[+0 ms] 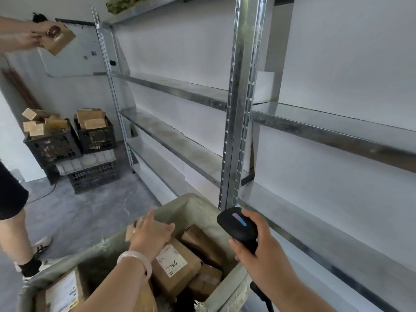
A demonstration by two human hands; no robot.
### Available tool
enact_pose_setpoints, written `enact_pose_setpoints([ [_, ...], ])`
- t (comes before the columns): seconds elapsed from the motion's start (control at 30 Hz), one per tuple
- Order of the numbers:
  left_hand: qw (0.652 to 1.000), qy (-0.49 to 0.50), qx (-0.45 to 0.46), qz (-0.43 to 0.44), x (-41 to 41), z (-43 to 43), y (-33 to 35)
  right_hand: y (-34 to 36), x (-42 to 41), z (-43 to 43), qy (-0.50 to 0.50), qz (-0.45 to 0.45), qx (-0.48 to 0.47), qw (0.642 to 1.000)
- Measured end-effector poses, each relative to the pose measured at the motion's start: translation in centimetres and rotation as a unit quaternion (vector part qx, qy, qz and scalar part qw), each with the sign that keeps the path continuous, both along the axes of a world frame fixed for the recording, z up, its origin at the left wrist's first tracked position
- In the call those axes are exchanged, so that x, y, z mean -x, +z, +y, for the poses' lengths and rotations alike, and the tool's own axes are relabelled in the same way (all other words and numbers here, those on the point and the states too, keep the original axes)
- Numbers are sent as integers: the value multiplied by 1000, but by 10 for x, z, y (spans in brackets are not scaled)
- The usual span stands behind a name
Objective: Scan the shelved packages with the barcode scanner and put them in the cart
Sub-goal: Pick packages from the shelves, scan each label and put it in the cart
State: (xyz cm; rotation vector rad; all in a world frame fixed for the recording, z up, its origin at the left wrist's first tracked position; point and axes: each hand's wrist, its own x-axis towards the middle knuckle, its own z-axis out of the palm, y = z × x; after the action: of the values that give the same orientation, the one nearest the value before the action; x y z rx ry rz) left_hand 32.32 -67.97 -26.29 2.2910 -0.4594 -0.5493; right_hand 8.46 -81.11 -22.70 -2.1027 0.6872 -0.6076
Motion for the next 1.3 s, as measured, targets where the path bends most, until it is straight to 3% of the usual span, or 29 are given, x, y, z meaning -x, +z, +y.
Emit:
enact_pose_setpoints([
  [0.17, 986, -132, 75, -75, 54, -57, 46, 21, 39, -17, -71, -17, 15, 997],
  [0.3, 945, -254, 132, -160, 106, -116, 77, 43, 89, -36, -163, -45, 27, 985],
  [0.47, 888, -377, 204, -166, 196, -181, 114, 75, 166, -53, -290, -100, 74, 949],
  [0.73, 798, -502, 298, -148, 358, -229, 175, 123, 307, -58, -404, -124, 159, 892],
  [0.87, 760, -543, 325, -150, 436, -241, 191, 130, 376, -56, -434, -124, 192, 872],
  [1.1, 733, -577, 333, -137, 580, -252, 209, 153, 512, -58, -471, -126, 238, 840],
  [1.3, 712, -586, 361, -138, 684, -270, 229, 182, 611, -72, -506, -185, 247, 805],
])
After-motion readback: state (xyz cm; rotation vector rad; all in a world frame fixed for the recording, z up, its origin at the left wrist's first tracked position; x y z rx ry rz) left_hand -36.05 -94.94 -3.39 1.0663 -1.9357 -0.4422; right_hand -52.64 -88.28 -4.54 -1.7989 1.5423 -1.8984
